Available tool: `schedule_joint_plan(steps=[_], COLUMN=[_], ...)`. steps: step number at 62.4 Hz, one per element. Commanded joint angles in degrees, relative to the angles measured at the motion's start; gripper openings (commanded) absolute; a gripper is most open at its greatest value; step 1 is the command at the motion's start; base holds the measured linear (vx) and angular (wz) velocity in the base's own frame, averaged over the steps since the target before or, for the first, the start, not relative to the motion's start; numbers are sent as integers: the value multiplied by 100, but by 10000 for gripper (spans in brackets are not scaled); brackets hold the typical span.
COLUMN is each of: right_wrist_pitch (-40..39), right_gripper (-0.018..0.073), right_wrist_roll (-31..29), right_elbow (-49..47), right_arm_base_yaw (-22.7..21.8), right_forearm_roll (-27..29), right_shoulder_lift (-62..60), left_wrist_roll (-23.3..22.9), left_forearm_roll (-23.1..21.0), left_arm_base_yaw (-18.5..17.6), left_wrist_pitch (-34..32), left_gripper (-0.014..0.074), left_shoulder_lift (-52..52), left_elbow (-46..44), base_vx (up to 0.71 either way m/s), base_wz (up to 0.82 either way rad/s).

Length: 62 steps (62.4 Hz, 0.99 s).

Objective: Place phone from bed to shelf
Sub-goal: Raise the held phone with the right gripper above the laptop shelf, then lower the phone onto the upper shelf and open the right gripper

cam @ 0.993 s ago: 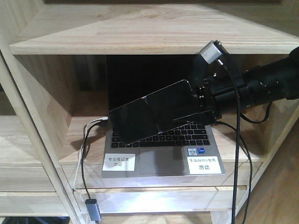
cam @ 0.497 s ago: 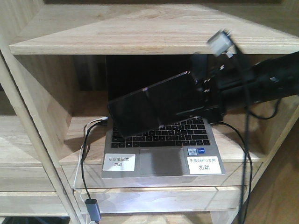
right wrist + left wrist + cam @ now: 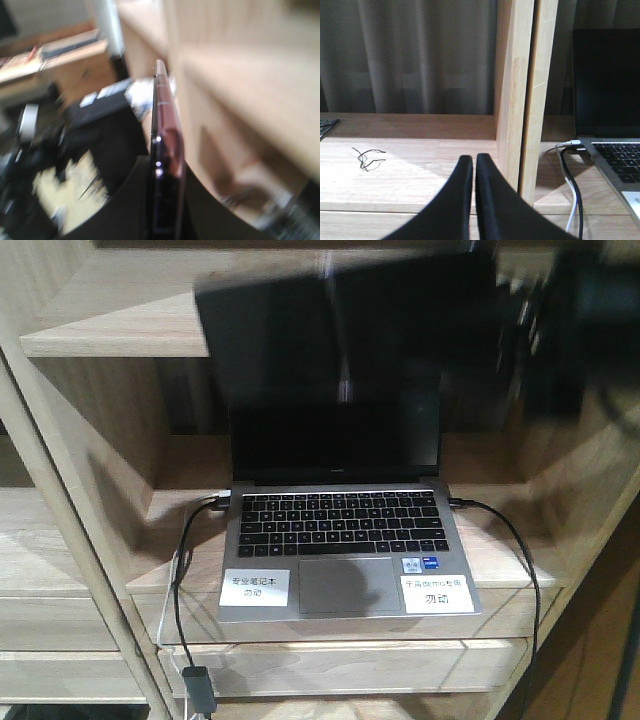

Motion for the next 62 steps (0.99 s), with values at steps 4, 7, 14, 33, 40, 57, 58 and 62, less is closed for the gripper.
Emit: schedule_joint_plan(steps=[4,7,14,33,40,57,58,62], right_wrist_pitch=[-237,-239,-183,-472,-767,-1159,-1169,-1171], right_gripper=[-2,-2,-2,-2,-2,-2,-2,-2], right_wrist_roll=[146,232,530,960,1408,1619,1619,1619], right_elbow=[-1042,-1350,-2195,-4456,-5114,-5662,-5662,-5662], right_arm_base_yaw=[-14,-14,-3,615,924,1129,1129,1129], right_forearm_roll=[514,514,527,145,-314,-324,-318,-299], right_shoulder_lift=[156,344,873,2382,2937,4043,4107,4254], left_wrist_roll=[-33,-33,-33,-33,-33,-33,-33,-33], left_forearm_roll=[-52,-52,-52,-52,-52,-52,-52,-52], left_arm_base_yaw=[-20,-20,-20,-20,-20,-20,-20,-20], left_wrist_pitch=[-415,-415,-415,-415,-415,-415,-415,-415], left_gripper=[1,1,1,1,1,1,1,1], left_shoulder_lift=[-77,-77,-77,-77,-77,-77,-77,-77], left_elbow=[-122,-122,-122,-122,-122,-122,-122,-122], base_vx=[0,0,0,0,0,0,0,0], base_wz=[0,0,0,0,0,0,0,0])
